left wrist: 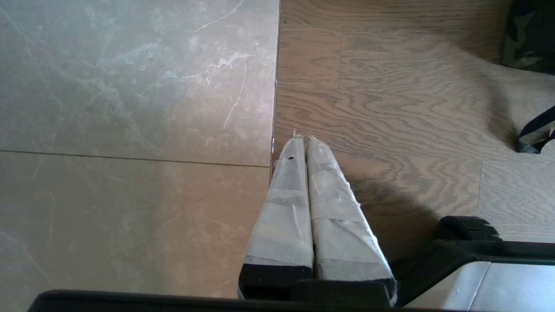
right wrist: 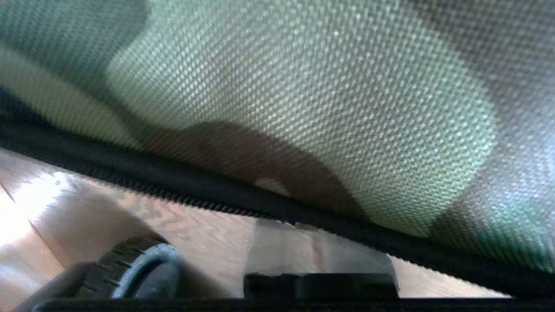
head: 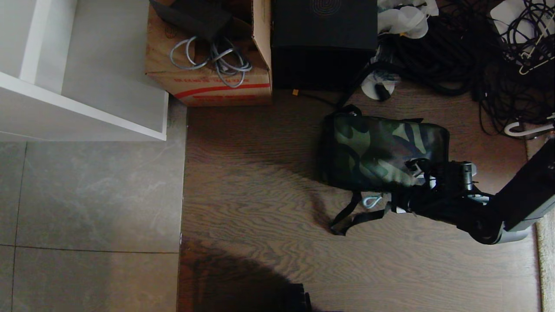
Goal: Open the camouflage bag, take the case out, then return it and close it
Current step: Open the top of the storage box
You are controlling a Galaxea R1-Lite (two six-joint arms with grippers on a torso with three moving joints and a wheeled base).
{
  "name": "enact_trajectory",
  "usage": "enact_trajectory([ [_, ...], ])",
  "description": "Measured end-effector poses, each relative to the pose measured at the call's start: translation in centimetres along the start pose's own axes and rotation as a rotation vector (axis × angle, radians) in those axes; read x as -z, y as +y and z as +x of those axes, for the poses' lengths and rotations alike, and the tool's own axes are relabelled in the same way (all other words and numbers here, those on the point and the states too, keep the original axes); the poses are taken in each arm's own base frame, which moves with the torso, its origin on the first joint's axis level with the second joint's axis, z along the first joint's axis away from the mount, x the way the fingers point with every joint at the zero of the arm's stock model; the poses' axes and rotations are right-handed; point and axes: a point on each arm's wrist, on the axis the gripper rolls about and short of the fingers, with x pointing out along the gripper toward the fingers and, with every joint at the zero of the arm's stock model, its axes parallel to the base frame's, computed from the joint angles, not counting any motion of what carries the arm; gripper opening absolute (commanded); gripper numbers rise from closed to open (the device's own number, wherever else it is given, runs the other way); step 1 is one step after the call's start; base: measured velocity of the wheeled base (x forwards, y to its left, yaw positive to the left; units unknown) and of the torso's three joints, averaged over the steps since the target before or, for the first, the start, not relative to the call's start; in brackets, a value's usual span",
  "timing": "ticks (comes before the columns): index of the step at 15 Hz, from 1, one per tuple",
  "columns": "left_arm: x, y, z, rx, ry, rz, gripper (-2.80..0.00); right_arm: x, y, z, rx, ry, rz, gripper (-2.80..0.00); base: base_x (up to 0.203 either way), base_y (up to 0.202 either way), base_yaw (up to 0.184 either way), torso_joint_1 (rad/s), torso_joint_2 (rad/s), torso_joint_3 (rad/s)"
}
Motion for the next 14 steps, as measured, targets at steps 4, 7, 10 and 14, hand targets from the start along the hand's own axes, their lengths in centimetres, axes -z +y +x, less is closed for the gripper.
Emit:
enact_trajectory([
  [4, 0.0, 0.0, 0.0, 0.000, 0.000, 0.000, -2.80, 0.5, 0.1, -0.3, -0.005, 0.020, -0.010, -2.80, 0.000, 0.000, 0.000, 0.000, 0.00, 0.000],
  [7, 0.0, 0.0, 0.0, 0.000, 0.000, 0.000, -2.80, 1.1, 0.0, -1.7, -0.016, 0.080, -0.038, -2.80, 0.000, 0.000, 0.000, 0.000, 0.00, 0.000],
  [10, 0.0, 0.0, 0.0, 0.000, 0.001, 0.000, -2.80, 1.8, -1.1, -4.3, -0.097, 0.195, -0.071, -2.80, 0.000, 0.000, 0.000, 0.000, 0.00, 0.000],
  [14, 0.0, 0.0, 0.0, 0.000, 0.000, 0.000, -2.80, 1.6, -2.4, -6.9, -0.144, 0.240, -0.090, -2.80, 0.000, 0.000, 0.000, 0.000, 0.00, 0.000],
])
